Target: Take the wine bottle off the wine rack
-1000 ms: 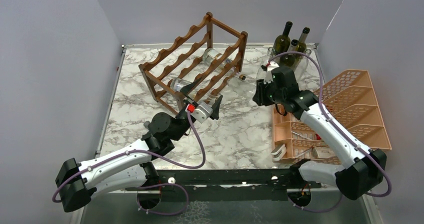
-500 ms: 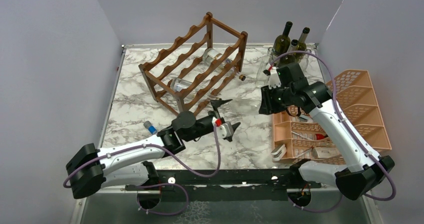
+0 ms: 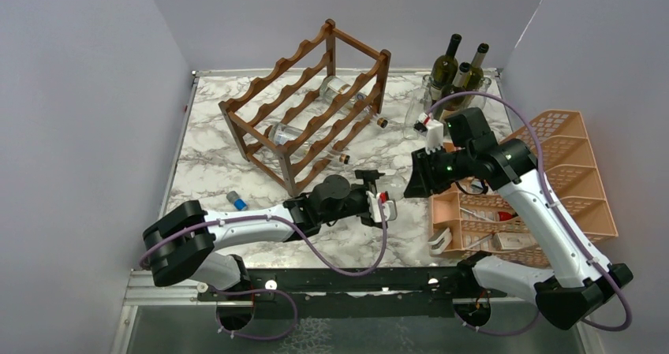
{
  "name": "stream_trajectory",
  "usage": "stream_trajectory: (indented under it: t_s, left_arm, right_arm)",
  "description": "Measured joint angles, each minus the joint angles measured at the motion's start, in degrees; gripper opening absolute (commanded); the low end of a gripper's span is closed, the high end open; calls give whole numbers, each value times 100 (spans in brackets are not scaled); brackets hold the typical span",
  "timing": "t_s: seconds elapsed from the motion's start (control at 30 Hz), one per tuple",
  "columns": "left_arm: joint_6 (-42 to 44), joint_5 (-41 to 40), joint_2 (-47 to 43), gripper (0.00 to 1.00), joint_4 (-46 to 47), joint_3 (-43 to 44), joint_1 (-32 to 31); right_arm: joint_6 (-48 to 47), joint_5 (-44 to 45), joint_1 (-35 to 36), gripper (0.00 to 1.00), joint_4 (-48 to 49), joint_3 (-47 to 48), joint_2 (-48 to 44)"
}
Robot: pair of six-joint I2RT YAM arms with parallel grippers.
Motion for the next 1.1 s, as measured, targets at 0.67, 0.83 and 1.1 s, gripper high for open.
stream_trajectory:
  t_s: [0.67, 0.83, 1.1]
  left_arm:
    - [-1064, -557, -17, 30, 42, 13, -13]
    - [-1440, -798, -17, 30, 42, 13, -11]
    - [-1880, -955, -15, 53, -46, 13, -11]
  right_arm:
    - [931, -179, 0, 73, 2083, -962, -728]
    - [1180, 184, 0, 59, 2796, -1366, -734]
    - [1580, 433, 26, 20, 3654, -1880, -951]
